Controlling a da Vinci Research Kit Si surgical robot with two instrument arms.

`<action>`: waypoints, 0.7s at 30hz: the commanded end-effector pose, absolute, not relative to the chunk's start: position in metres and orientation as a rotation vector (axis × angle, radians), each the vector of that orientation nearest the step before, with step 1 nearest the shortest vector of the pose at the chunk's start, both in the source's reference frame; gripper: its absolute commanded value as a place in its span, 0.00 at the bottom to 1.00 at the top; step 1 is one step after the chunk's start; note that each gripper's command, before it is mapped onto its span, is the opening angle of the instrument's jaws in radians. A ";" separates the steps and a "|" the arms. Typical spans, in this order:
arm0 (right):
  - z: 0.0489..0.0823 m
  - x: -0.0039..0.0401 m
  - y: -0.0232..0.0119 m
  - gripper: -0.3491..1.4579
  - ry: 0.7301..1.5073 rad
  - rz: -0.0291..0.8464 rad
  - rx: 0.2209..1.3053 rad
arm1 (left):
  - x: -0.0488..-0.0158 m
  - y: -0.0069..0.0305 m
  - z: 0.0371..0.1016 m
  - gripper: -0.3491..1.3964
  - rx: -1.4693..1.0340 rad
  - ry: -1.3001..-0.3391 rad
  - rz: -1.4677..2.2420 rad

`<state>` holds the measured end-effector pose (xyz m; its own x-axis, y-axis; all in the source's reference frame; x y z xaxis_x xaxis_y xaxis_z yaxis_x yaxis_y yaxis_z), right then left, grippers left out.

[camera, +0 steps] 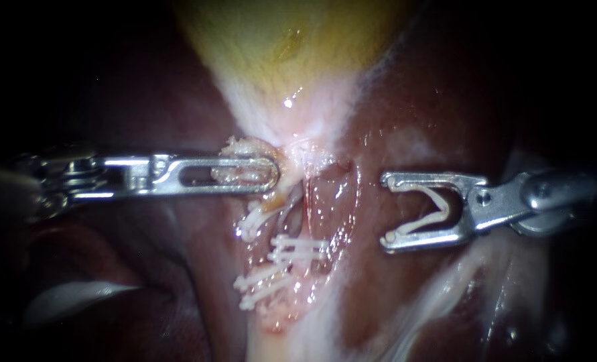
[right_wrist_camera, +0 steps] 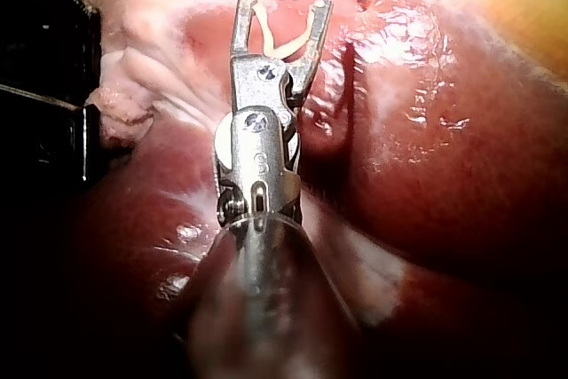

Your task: Clipping third clip right tube

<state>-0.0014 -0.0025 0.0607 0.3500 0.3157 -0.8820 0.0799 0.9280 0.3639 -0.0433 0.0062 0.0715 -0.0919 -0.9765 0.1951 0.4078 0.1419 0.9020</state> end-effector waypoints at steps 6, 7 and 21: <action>0.0606 -0.0014 -0.0025 0.47 1.212 0.158 0.375 | -0.0426 0.0067 0.0711 0.00 0.724 -1.063 -1.337; 0.0606 -0.0014 -0.0025 0.47 1.212 0.157 0.375 | -0.0423 0.0070 0.0708 0.00 0.731 -1.062 -1.335; 0.0605 -0.0014 -0.0026 0.47 1.213 0.156 0.378 | -0.0373 0.0099 0.0655 0.00 0.700 -1.091 -1.376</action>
<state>-0.0013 -0.0026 0.0605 0.3487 0.3160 -0.8823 0.0821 0.9275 0.3647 -0.0373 0.0099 0.0653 -0.1353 -0.9717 0.1939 0.4112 0.1229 0.9032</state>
